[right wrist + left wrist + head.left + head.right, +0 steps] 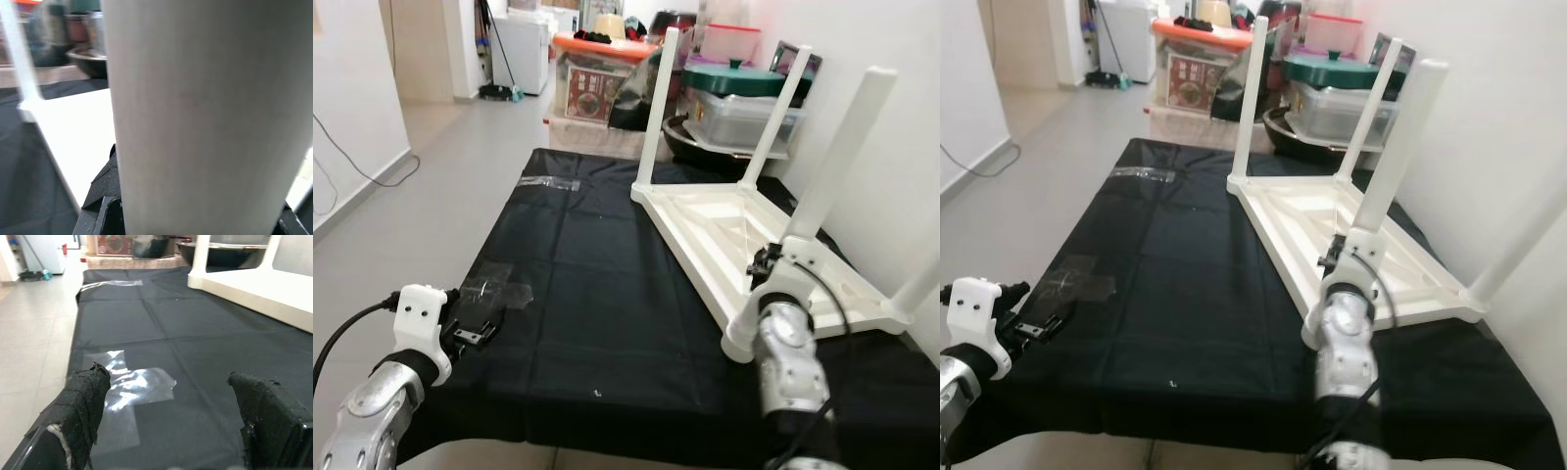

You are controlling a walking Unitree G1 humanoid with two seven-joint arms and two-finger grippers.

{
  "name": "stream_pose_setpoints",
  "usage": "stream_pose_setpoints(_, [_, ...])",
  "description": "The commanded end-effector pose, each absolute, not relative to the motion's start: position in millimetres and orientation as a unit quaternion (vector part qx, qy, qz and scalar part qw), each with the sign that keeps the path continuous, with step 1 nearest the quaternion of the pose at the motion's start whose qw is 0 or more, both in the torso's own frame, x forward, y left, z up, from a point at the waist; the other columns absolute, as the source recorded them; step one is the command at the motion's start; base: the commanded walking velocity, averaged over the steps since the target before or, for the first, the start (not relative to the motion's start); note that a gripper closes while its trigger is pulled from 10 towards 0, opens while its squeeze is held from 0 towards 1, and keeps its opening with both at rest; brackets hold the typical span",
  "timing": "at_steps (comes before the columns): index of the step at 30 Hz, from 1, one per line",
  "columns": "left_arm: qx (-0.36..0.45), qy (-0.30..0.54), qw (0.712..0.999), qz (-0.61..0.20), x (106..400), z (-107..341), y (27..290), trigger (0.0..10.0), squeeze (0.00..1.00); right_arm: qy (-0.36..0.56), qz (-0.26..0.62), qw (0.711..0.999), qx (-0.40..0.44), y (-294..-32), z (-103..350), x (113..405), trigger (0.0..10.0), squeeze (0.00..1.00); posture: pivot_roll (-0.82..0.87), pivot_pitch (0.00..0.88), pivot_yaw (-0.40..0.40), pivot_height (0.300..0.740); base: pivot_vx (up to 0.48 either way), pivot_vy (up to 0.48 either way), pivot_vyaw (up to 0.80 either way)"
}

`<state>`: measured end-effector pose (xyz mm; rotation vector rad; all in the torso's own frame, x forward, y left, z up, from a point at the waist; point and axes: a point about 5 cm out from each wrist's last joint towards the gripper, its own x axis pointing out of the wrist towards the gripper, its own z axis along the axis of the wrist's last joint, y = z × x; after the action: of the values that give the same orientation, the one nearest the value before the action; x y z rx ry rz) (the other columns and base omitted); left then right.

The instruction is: Building children table

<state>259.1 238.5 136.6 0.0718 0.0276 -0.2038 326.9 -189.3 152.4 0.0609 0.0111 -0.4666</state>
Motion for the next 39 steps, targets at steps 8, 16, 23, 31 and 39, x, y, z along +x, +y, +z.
stream_pose_setpoints(8, [0.040, 0.019, 0.993, -0.109, 261.4, 134.7, 235.0, 10.0, 0.00, 0.033, -0.163, 0.983, 0.074, -164.4, 152.3, 328.2, 10.0, 1.00, 0.10, 0.000, -0.105, 0.740, 0.000, 0.000, 0.00])
stream_pose_setpoints(16, [0.041, 0.020, 0.993, -0.105, 261.0, 133.6, 236.3, 10.0, 0.00, -0.018, -0.099, 0.991, 0.094, -174.8, 188.3, 337.5, 10.0, 0.00, 0.10, 0.000, -0.110, 0.740, 0.000, 0.000, 0.00])
stream_pose_setpoints(23, [0.042, 0.021, 0.993, -0.107, 261.1, 132.2, 235.9, 10.0, 0.00, -0.057, -0.037, 0.993, 0.095, -193.8, 210.4, 337.6, 10.0, 0.00, 0.08, 0.000, -0.106, 0.740, 0.000, 0.000, 0.00])
stream_pose_setpoints(31, [0.046, 0.020, 0.992, -0.114, 264.1, 131.9, 234.2, 10.0, 0.00, -0.055, 0.073, 0.994, 0.054, -204.6, 218.3, 338.8, 10.0, 0.00, 0.07, 0.000, -0.095, 0.740, 0.000, 0.000, 0.00])
stream_pose_setpoints(39, [0.051, 0.016, 0.992, -0.117, 267.1, 134.1, 234.8, 10.0, 0.00, -0.047, 0.204, 0.978, -0.018, -220.6, 232.2, 353.6, 10.0, 0.00, 0.09, 0.000, -0.113, 0.740, 0.000, 0.000, 0.00])
